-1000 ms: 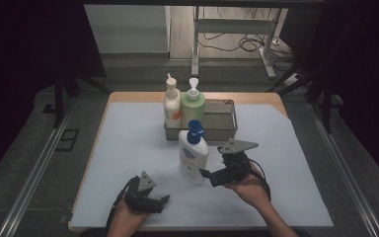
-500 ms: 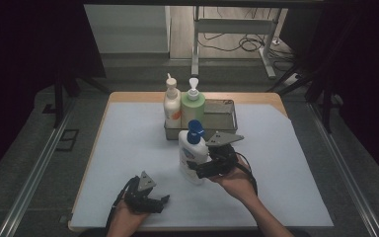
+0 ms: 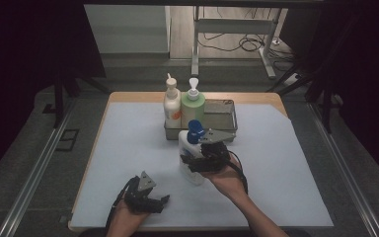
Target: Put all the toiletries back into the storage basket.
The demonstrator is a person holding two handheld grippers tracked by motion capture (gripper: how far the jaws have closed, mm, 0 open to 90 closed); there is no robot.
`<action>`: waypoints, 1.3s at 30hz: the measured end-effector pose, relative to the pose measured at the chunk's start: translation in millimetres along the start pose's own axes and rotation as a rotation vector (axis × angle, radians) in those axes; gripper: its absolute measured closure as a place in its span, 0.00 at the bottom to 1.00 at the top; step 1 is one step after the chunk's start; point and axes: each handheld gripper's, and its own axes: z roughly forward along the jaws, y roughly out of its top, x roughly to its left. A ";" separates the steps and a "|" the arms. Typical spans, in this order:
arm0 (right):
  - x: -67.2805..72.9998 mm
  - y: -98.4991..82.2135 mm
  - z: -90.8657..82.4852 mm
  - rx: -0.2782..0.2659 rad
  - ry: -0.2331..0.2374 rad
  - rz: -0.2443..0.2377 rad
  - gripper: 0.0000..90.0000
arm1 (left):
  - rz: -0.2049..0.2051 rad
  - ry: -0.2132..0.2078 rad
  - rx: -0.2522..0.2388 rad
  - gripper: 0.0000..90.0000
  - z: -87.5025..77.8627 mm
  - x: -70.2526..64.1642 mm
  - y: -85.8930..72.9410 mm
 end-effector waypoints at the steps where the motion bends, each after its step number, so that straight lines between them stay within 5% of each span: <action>1: 1.3 0.4 1.5 0.002 -0.010 0.000 0.36 | 0.000 0.000 0.000 0.13 0.0 0.0 0.0; 8: 2.2 0.6 0.0 0.009 -0.038 -0.027 0.43 | 0.000 0.000 0.000 0.13 0.0 0.0 0.0; 22: -1.3 6.0 -8.4 0.065 0.000 -0.057 0.44 | -0.001 -0.002 -0.001 0.13 0.0 0.0 0.0; 39: -17.0 22.5 -37.6 0.029 -0.016 -0.054 0.44 | -0.002 -0.002 0.000 0.13 0.0 0.1 0.1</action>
